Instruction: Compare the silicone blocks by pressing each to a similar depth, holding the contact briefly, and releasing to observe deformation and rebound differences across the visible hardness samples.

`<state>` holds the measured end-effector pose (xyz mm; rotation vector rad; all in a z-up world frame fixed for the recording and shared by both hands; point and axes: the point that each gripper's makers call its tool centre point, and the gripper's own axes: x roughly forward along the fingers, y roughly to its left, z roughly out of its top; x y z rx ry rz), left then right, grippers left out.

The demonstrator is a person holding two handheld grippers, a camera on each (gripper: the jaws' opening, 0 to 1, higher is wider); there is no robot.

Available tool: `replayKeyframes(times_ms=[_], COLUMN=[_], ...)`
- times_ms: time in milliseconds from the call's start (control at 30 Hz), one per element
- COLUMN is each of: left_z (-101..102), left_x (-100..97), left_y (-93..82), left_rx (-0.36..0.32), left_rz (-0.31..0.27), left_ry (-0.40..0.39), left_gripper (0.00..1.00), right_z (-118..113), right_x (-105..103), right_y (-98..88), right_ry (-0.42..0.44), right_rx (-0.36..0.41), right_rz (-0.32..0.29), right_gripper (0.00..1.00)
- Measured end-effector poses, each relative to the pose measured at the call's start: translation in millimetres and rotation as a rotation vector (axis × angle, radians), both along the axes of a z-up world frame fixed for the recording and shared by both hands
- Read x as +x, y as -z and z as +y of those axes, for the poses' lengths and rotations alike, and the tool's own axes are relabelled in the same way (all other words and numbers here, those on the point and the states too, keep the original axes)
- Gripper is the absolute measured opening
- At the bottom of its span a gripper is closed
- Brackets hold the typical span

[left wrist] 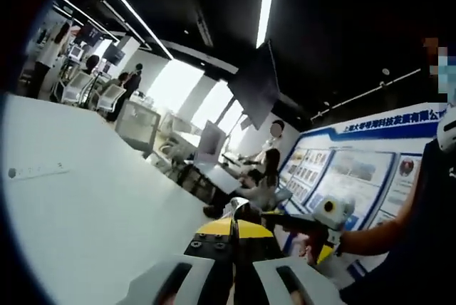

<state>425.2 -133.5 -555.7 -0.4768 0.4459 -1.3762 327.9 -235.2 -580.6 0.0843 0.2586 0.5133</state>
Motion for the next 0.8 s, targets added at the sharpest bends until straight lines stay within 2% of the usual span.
replayKeyframes(times_ms=[133,167,333,467,500,567,633,667,700,733,767,800], left_z=[-4,-4,-7,-2,0,0,2,4,6,9,12,13], left_x=[6.1,5.6,1.6,7.8,13.9,16.2,24.6,34.5,39.8,49.4,57.2,61.8], left_y=[26.8,35.4,63.2,74.8,81.2,90.0,104.9,104.8,102.0,105.3,107.2,107.8], left_rx=[0.034,0.047,0.104,0.107,0.126,0.147,0.198,0.175,0.151,0.180,0.204,0.211], left_rz=[0.051,0.091,0.083,0.084,0.061,0.072,0.067,0.094,0.120,0.102,0.056,0.046], left_ry=[0.011,0.020,0.028,-0.010,-0.037,-0.036,-0.066,-0.113,-0.129,-0.153,-0.174,-0.184], left_gripper=[0.00,0.00,0.00,0.00,0.00,0.00,0.00,0.00,0.00,0.00,0.00,0.00], right_z=[9,10,16,18,19,22,25,25,25,26,26,26], right_x=[3,4,9,10,10,8,6,6,6,6,6,6], right_y=[6.5,6.2,7.2,10.0,11.2,13.7,17.8,18.7,19.1,19.6,19.6,19.4], right_ry=[-0.024,-0.025,-0.039,-0.044,-0.046,-0.051,-0.062,-0.064,-0.065,-0.065,-0.065,-0.064], right_rx=[-0.005,-0.003,0.005,0.006,0.009,0.011,0.002,0.002,0.004,0.005,0.006,0.006], right_rz=[0.019,0.021,0.030,0.037,0.043,0.054,0.067,0.071,0.074,0.076,0.078,0.079], right_gripper=[0.97,0.97,0.97,0.97,0.97,0.97,0.97,0.97,0.97,0.97,0.97,0.97])
